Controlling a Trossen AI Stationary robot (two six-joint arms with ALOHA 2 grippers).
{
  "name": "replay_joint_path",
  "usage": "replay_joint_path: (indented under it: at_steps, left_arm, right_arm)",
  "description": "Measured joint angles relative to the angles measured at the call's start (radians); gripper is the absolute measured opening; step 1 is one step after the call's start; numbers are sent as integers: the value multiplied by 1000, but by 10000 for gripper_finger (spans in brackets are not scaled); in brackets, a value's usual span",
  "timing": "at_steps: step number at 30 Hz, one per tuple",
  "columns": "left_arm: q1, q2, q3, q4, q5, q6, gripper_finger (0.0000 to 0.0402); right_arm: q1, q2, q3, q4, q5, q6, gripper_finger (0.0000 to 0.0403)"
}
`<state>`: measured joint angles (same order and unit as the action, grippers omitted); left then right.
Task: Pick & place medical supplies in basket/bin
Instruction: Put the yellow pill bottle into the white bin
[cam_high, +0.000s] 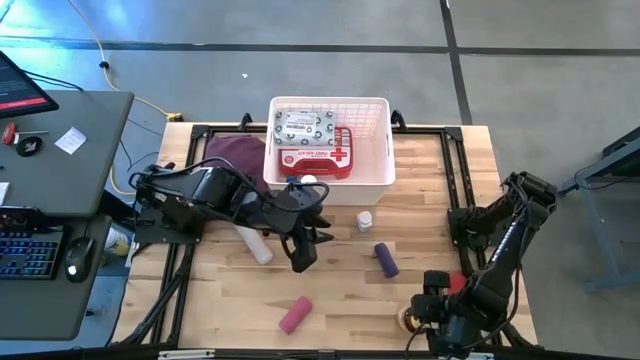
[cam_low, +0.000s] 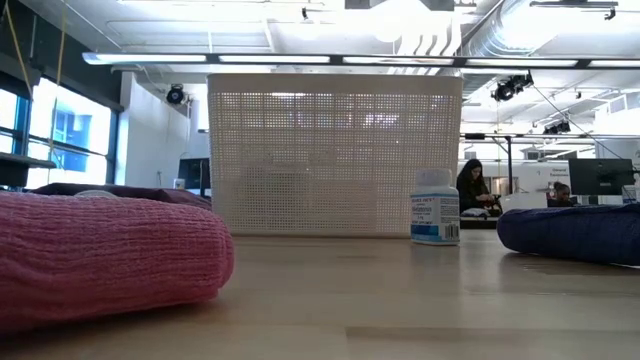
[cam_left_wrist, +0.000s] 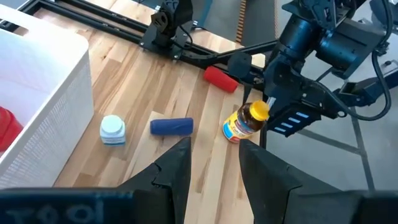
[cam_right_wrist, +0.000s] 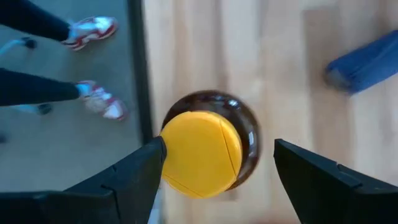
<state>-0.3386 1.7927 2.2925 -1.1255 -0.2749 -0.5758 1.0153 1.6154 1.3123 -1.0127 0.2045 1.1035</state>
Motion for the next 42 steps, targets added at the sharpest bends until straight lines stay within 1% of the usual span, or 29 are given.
replay_joint_path:
  at_steps: [2, 6, 11, 15, 22, 26, 33, 35, 37, 42]
  left_arm:
    - [0, 0, 0, 0, 2, 1, 170]
    - [0, 0, 0, -9, 2, 15, 170]
    - [0, 0, 0, -26, 1, 2, 170]
    - [-2, 0, 0, -36, 1, -12, 170]
    - [-2, 0, 0, -61, 0, -32, 170]
    - [-1, 0, 0, -61, -20, -31, 170]
    - [-1, 0, 0, -61, -33, -6, 170]
    - [-1, 0, 0, -62, -33, -5, 170]
    - [5, 0, 0, -64, -33, -5, 170]
    - [8, 0, 0, -89, -38, -16, 170]
  right_arm:
    - [0, -16, 3, -5, -17, 15, 296]
    - [-6, -57, 5, -45, 4, 64, 296]
    - [4, -59, 5, -40, 14, 69, 296]
    - [23, -44, 5, -9, 17, 41, 296]
    - [34, 2, 5, -8, 31, 14, 296]
    - [34, 38, 5, -7, 47, -4, 296]
    - [33, 67, 7, -4, 51, 15, 295]
    - [32, 67, 7, -4, 51, 15, 288]
    - [32, 67, 8, -5, 50, 14, 273]
    - [32, 65, 10, -5, 26, 1, 205]
